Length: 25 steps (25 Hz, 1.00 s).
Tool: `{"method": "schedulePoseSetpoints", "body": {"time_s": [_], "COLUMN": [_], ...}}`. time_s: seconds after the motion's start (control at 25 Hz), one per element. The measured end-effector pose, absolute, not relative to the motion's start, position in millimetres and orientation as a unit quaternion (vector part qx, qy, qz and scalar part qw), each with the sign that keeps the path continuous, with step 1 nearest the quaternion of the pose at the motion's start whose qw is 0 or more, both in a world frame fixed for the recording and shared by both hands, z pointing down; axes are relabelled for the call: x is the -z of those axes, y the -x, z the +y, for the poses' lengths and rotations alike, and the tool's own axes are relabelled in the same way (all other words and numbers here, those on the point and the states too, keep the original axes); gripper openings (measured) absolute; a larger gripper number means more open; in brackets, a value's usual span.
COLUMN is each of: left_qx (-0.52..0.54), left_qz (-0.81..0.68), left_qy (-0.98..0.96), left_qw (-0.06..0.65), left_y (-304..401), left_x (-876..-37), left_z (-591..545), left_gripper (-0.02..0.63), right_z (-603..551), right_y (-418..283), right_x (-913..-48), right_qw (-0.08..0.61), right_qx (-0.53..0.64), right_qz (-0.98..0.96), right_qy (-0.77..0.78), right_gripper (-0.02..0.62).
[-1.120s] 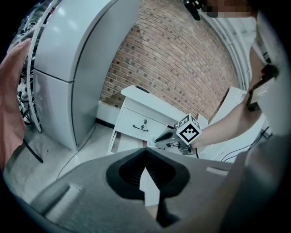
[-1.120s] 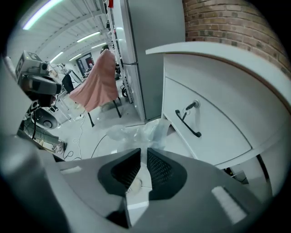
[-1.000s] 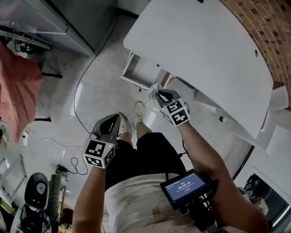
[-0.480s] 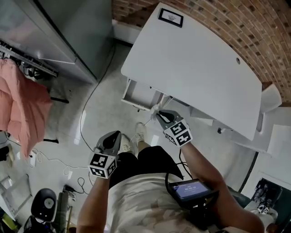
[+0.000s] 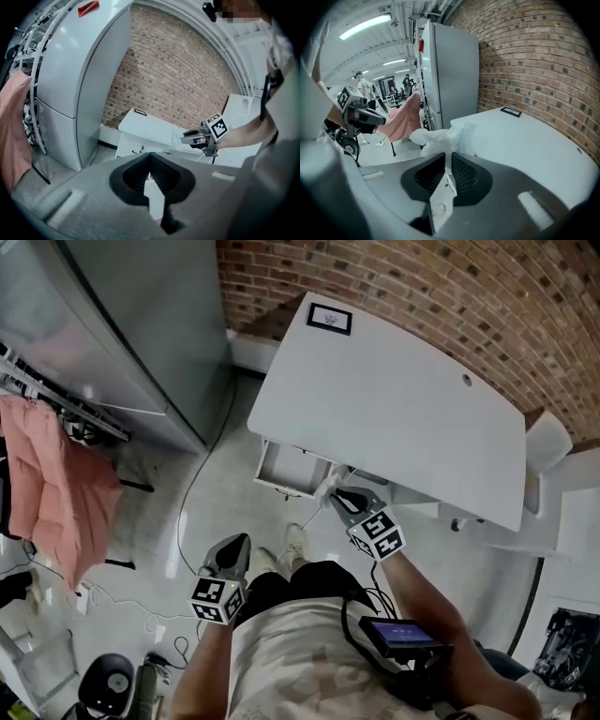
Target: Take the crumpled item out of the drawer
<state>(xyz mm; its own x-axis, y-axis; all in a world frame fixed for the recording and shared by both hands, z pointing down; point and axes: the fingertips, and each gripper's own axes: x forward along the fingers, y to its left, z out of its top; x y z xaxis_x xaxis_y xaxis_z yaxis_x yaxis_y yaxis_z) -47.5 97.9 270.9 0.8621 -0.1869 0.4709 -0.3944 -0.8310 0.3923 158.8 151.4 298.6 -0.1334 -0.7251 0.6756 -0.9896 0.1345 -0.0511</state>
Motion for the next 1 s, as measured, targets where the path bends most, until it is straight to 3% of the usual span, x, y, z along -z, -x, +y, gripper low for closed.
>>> {"method": "schedulePoseSetpoints", "body": {"time_s": [1.0], "left_qx": [-0.173], "left_qz": [-0.115], "left_qy": [-0.962], "left_qw": [0.177], "left_y": [46], "left_x": [-200], "left_z": [129], "left_gripper": [0.004], "right_z": [191], "right_y": [-130], "right_x": [-176], "right_qw": [0.147], "right_qx": [-0.165], "right_qz": [-0.730], "right_qy": [-0.646], "right_gripper": [0.051]}}
